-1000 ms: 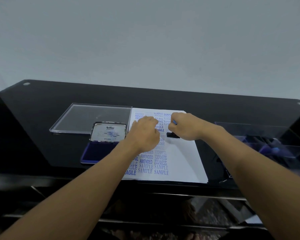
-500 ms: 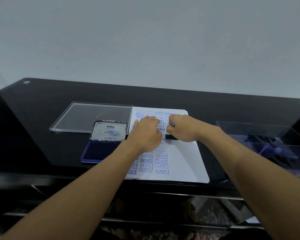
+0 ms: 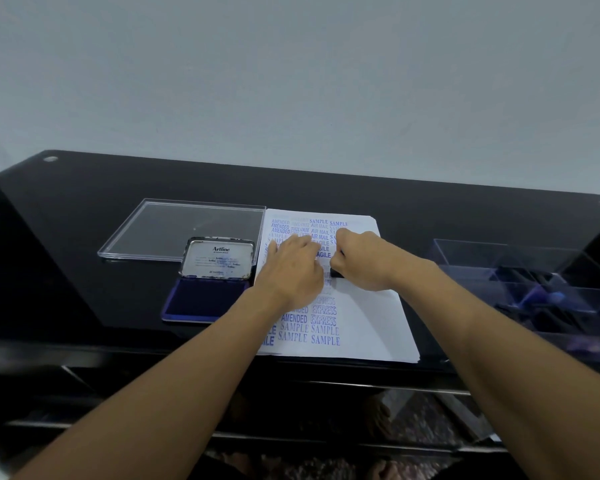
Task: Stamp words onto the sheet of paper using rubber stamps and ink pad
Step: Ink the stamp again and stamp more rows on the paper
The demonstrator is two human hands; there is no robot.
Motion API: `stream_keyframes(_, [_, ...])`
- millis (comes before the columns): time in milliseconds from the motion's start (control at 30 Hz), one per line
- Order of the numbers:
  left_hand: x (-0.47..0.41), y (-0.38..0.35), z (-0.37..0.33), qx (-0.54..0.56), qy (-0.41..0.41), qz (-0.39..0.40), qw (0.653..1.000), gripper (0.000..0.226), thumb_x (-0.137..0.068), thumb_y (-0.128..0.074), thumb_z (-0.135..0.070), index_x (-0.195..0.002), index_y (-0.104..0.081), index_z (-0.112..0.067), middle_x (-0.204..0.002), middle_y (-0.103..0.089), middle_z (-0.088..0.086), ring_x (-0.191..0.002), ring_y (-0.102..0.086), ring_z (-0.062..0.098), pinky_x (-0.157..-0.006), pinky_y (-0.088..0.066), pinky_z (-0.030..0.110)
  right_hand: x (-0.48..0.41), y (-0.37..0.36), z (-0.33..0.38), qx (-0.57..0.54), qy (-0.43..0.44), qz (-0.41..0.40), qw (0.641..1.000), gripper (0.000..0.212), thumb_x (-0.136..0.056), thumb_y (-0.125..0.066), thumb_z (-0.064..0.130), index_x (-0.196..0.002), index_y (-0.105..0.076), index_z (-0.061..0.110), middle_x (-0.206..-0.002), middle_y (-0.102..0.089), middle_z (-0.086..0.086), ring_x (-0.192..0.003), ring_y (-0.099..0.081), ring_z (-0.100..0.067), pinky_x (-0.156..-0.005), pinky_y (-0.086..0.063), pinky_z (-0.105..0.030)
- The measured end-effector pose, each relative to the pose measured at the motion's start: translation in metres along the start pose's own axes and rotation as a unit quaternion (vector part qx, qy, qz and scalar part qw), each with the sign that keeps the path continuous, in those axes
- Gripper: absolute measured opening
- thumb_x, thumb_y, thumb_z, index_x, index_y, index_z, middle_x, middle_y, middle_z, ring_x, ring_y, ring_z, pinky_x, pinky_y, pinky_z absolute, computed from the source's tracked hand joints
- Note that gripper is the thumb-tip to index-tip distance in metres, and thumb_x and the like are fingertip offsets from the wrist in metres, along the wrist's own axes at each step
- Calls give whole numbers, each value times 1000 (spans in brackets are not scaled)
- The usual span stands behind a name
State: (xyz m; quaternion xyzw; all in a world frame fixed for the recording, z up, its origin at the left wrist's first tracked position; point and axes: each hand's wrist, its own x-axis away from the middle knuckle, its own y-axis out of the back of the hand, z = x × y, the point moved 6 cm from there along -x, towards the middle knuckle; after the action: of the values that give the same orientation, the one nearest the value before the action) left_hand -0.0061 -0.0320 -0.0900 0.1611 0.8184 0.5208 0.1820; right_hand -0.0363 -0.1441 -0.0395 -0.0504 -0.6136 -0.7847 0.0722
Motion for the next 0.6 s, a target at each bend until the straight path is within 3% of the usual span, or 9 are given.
stream_keyframes(300, [3,-6,2,-20,-4,-13,1000,45,-101,-29,-21,-145,-40,-15,-155,-32,3,-145,-21,21,-122,-5,50,6,-5,0,-57,-11,-34,998,25,-100,-41,19,-78,-28,19,-75,-48,-9,-59,-39,-21,-51,-28,-34])
stream_keyframes(600, [4,-7,2,-27,-9,-17,999,47,-102,-28,-23,-148,-36,-16,-157,-29,3,-147,-18,22,-122,-5,50,4,-7,-1,-77,-10,-45,996,25,-99,-42,19,-78,-28,20,-74,-50,-8,-60,-41,-21,-51,-30,-34])
